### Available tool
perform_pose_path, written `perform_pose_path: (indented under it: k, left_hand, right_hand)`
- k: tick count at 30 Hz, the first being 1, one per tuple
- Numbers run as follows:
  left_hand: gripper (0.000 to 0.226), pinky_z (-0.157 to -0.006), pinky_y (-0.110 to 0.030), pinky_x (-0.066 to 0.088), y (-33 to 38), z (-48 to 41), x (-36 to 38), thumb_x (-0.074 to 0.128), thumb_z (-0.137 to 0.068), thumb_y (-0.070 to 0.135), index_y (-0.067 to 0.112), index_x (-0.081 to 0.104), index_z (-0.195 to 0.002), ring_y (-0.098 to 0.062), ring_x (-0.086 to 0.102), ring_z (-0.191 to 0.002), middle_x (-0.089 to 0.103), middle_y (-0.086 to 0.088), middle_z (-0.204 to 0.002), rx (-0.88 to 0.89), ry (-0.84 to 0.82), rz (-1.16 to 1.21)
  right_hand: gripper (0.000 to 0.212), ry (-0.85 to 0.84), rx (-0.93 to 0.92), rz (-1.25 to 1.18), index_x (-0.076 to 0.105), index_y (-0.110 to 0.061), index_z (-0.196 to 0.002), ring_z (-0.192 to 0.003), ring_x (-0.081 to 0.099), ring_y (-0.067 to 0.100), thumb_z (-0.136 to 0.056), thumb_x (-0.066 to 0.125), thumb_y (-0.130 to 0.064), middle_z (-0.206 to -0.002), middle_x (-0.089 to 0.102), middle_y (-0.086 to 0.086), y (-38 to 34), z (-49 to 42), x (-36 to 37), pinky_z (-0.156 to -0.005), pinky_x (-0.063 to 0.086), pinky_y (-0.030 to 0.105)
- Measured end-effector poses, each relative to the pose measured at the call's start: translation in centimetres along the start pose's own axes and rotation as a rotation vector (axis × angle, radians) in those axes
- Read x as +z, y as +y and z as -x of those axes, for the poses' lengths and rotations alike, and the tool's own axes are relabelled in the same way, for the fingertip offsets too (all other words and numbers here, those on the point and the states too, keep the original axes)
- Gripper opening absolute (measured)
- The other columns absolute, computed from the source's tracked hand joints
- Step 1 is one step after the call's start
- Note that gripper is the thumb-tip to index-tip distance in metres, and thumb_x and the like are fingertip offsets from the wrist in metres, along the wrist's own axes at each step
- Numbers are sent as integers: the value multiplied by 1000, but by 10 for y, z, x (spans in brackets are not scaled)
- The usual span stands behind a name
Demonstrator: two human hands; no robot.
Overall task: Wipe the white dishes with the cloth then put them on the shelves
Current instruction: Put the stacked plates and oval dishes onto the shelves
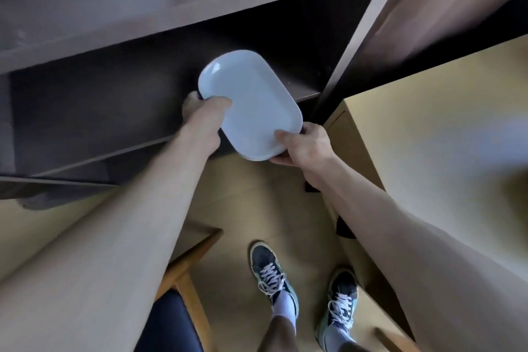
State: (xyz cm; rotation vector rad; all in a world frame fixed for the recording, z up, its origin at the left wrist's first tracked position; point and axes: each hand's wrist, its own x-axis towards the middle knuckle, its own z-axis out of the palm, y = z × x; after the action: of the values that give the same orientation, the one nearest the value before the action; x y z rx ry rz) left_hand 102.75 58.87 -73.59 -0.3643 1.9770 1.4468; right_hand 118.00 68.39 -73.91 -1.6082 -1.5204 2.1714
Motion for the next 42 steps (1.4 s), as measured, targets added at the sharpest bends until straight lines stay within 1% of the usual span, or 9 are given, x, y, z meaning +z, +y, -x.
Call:
perform_pose_path:
  k: [11, 17, 20, 22, 25, 30, 33, 36, 42]
  left_hand:
    - [36, -78, -43, 66, 15, -56, 47, 61, -92, 12, 17, 62, -128, -27, 71, -106, 70, -2, -123, 93, -70, -174]
    - [35, -94, -41, 61, 20, -90, 56, 68, -93, 15, 14, 65, -128, -22, 70, -109, 70, -1, -127, 215, -25, -285]
    - [38, -98, -35, 58, 25, -103, 60, 68, -93, 18, 13, 65, -131, -21, 69, -112, 70, -1, -128, 249, 34, -333]
    - [42, -96, -30, 56, 28, -109, 61, 69, -92, 22, 12, 64, -132, -21, 68, -113, 69, 0, -130, 268, 64, -406]
    - [42, -94, -29, 55, 32, -110, 64, 68, -92, 26, 13, 63, -132, -21, 67, -115, 65, 0, -134, 276, 58, -482]
    - [65, -108, -32, 47, 21, -63, 55, 66, -96, 39, 19, 45, -154, -19, 58, -129, 56, 3, -145, 237, 71, -481]
    - [53, -95, -29, 46, 1, 1, 44, 64, -98, 34, 23, 52, -148, -15, 61, -116, 63, 8, -124, 295, 2, -580]
    - [39, -96, -34, 51, -12, 66, 50, 63, -98, 29, 27, 60, -136, -10, 65, -104, 64, 10, -122, 380, -45, -671]
    - [21, -74, -5, 49, -13, 188, 149, 62, -101, 19, 28, 69, -119, 5, 66, -95, 71, 15, -108, 502, -495, -704]
  right_hand:
    - [18, 147, -24, -142, 54, -13, -90, -85, 69, 27, -89, 71, -7, -103, 63, 7, -33, -95, 33, -53, 59, 29]
    - [16, 173, -41, -36, 57, -7, -100, -51, 71, 21, -89, 68, -11, -95, 63, 7, -44, -125, 37, -63, 64, 37]
    - [16, 195, -74, 279, 58, -10, -92, -48, 70, 16, -88, 68, -20, -86, 70, 6, -54, -132, 37, -48, 55, 19]
    - [21, 213, -124, 416, 60, -8, -96, -58, 72, 17, -86, 69, -24, -88, 70, 5, -58, -137, 37, -52, 55, 20]
    - [36, 254, -155, 472, 59, -6, -111, -85, 70, 26, -82, 70, -24, -101, 69, 8, -60, -138, 33, -79, 61, 33]
    - [13, 83, -91, 274, 61, -5, -87, -93, 73, 37, -86, 63, -18, -92, 70, 12, -52, -96, 8, -83, 61, 48]
    - [15, 75, -309, 597, 67, -5, -90, -91, 68, 34, -88, 57, -17, -89, 71, 7, -43, -43, -19, -78, 57, 38]
    - [25, 47, -430, 904, 66, -12, -110, -92, 64, 31, -94, 49, -22, -102, 68, 7, -35, 12, -66, -77, 58, 41]
    - [32, 294, -389, 831, 70, -19, -116, -91, 66, 24, -93, 48, -13, -105, 69, 1, -25, 102, -210, -76, 57, 36]
